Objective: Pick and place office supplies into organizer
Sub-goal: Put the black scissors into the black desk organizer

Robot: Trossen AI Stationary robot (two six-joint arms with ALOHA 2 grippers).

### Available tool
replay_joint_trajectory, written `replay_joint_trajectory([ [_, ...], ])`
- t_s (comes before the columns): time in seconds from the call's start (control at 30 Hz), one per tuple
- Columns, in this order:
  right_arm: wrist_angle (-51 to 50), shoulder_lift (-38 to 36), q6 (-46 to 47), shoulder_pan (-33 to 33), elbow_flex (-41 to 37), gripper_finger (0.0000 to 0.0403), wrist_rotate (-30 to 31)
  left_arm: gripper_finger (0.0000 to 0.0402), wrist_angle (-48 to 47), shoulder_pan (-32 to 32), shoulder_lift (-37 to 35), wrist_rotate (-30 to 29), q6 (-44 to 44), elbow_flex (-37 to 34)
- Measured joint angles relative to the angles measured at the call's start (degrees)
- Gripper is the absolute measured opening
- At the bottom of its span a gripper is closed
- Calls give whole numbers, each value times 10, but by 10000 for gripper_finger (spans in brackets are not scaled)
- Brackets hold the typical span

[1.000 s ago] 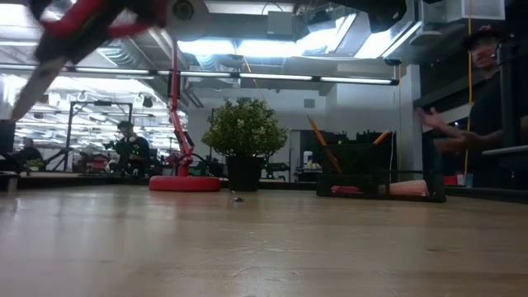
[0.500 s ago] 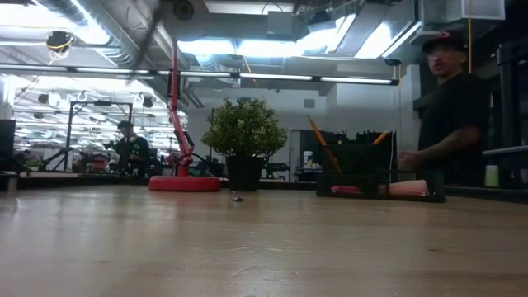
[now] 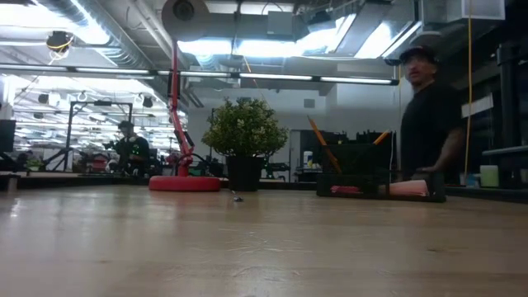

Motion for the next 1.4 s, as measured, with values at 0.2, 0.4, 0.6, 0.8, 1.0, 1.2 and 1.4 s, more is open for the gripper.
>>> replay_joint_trajectory([
  [0.2, -1, 0, -2, -26, 4, 136, 80, 13, 90, 23, 18, -18, 0, -34],
  [0.4, 20, 0, 0, -75, 4, 136, 65, 13, 103, 46, 43, -19, 0, -32],
  [0.6, 65, 0, -44, -104, 5, 136, 64, 13, 110, 60, 49, -23, 15, -32],
  [0.8, 76, 0, -41, -136, 5, 136, 2, 13, 127, 59, 49, -21, 21, -32],
  [1.0, 81, 0, -31, -163, 5, 136, -15, 13, 128, 59, 49, -22, 21, -32],
  [1.2, 81, 0, -34, -176, 5, 136, -17, 13, 128, 59, 49, -20, 20, -32],
  [1.4, 95, 0, -77, -179, 5, 130, -17, 13, 130, 59, 49, -11, 14, -31],
])
